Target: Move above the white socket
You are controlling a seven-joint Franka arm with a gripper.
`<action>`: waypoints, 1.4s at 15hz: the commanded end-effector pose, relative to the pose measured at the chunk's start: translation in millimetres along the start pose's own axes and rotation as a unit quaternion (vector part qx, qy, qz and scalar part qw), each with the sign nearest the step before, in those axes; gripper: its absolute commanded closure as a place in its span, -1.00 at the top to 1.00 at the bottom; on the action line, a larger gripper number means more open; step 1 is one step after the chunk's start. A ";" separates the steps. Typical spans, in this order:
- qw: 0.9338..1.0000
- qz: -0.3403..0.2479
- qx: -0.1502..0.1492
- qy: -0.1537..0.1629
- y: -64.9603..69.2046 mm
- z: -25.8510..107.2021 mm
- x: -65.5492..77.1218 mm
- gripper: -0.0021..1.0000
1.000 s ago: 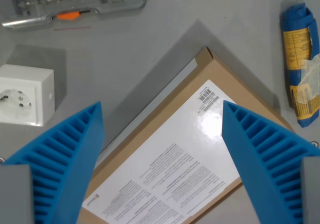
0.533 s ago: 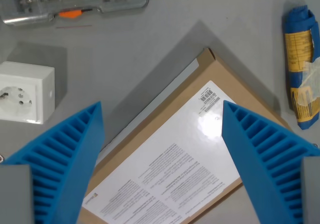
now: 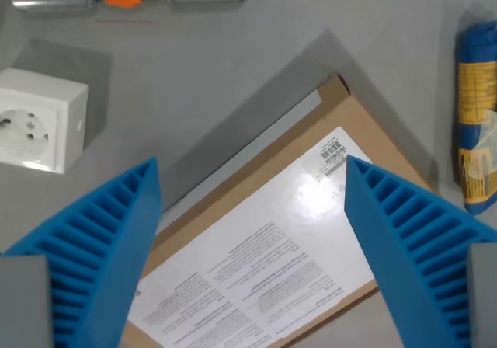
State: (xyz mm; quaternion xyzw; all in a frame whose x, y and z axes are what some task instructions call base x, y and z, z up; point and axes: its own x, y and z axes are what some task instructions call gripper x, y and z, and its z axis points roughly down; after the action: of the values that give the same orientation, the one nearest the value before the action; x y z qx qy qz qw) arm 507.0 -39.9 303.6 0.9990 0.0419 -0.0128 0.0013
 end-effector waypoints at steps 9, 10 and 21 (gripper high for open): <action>0.963 -0.260 0.005 0.064 -37.4 33.5 -14.8 1.00; 0.959 -0.276 0.005 0.065 -40.8 36.2 -15.9 1.00; 0.892 -0.446 0.004 0.074 -88.3 72.5 -27.7 1.00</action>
State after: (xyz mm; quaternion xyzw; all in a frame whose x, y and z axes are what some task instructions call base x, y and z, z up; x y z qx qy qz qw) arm 476.6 41.6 236.4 0.9454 0.3258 -0.0068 0.0018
